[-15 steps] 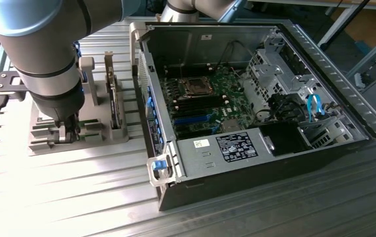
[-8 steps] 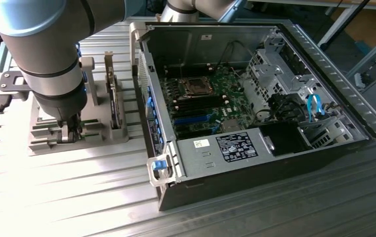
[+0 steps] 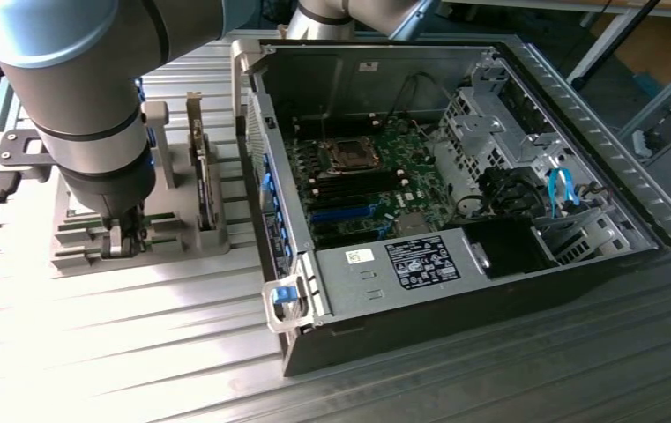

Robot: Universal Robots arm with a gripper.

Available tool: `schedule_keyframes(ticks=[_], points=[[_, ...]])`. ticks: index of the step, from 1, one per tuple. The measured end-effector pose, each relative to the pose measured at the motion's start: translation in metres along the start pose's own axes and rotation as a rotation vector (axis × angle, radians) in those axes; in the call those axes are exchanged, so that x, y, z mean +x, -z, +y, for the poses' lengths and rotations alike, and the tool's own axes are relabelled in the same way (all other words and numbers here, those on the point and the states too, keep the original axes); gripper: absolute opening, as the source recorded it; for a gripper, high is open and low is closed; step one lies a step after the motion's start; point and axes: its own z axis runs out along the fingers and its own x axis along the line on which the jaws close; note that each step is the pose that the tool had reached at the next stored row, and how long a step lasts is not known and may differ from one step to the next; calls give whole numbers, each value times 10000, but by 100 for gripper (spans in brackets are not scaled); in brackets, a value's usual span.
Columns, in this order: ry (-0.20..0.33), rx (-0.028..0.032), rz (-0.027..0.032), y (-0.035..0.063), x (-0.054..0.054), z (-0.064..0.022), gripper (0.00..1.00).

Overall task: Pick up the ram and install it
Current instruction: 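Pick up the ram and move it above insertion slot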

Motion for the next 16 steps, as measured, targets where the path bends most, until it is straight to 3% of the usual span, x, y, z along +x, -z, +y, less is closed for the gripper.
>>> schedule_keyframes(ticks=[16], points=[[7,0,0,-12,0,-19,24]])
